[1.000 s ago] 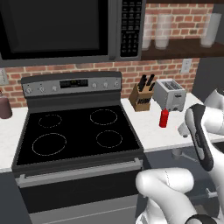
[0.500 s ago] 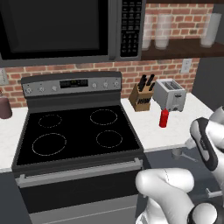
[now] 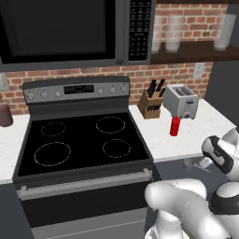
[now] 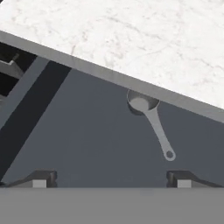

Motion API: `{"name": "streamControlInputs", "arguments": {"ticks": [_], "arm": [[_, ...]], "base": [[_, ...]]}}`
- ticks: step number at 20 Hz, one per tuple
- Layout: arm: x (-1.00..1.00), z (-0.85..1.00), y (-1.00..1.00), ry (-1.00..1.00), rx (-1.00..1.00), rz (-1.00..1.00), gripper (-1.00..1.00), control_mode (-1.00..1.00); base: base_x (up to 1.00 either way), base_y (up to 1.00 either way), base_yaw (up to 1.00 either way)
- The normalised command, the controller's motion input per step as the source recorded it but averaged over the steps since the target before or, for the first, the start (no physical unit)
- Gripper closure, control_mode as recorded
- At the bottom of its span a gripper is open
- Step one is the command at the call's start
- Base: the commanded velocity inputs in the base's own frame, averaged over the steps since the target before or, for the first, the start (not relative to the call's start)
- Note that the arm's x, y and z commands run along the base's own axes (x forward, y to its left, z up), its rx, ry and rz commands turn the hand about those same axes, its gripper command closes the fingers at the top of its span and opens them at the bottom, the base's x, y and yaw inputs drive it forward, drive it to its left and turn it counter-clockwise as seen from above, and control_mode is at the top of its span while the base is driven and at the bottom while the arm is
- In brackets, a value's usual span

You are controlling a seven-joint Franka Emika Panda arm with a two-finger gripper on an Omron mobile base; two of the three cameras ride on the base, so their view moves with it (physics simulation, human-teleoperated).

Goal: Pick the measuring cup from the drawer and place it on the counter.

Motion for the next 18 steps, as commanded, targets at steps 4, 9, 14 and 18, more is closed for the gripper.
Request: {"name": "streamControlInputs", "arguments": {"ticks": [4, 9, 14, 18], "arm": [[0.27, -0.26, -0.66, 0.0, 0.07, 0.1, -1.0, -1.0], [0.1, -0.2, -0.49, 0.0, 0.07, 0.05, -1.0, -1.0], [0.0, -0.14, -0.38, -0.11, 0.13, 0.0, -1.0, -1.0], [0.0, -0.07, -0.32, -0.15, 0.14, 0.0, -1.0, -1.0]], "base": [[0.0, 0.0, 0.0], [0.0, 0.0, 0.0], [0.0, 0.0, 0.0], [0.0, 0.0, 0.0]]}}
